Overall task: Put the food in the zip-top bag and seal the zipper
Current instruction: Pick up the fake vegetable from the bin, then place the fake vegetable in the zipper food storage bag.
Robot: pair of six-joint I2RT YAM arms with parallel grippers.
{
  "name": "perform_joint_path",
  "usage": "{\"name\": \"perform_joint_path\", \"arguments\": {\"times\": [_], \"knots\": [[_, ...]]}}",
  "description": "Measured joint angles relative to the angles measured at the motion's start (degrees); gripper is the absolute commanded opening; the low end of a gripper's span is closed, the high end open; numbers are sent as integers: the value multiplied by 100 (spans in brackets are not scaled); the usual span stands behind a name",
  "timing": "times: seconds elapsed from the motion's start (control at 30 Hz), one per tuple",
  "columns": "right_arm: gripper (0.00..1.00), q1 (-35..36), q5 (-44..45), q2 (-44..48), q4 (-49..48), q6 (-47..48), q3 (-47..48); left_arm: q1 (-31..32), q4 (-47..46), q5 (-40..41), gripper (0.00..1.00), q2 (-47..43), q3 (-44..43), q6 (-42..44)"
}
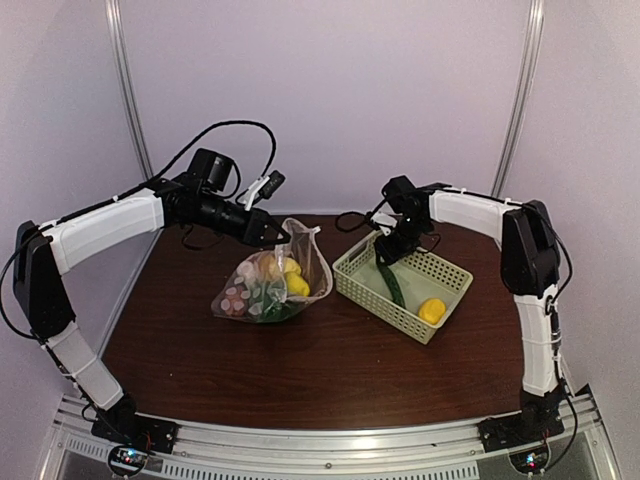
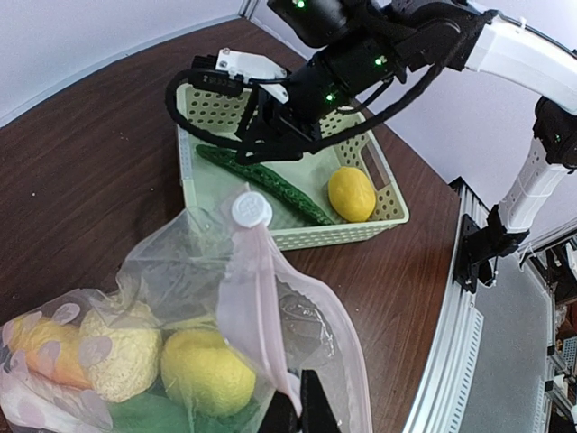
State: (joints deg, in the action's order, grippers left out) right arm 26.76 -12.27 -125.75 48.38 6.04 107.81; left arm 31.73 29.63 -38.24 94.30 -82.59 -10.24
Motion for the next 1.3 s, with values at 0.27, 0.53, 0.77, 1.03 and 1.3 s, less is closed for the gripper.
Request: {"name": "perform_joint_path", "arguments": {"times": [0.27,0.53,0.77,1.03,1.3], "knots": [[41,28,286,-396,90,-334,160,0,0,20,0,0,0,0],[31,28,481,-793,92,-511,273,0,0,52,0,2,0,0],[22,28,570,-708,70,-739,236,0,13,87,0,17,-22,-7],[10,-92,-20,920,-94,-793,-17,55,221,326,0,162,-752,-258],[0,-153,-1825,3237,-2140,-1143,-1075,415,216,518,0,160,-1086,-898]]}}
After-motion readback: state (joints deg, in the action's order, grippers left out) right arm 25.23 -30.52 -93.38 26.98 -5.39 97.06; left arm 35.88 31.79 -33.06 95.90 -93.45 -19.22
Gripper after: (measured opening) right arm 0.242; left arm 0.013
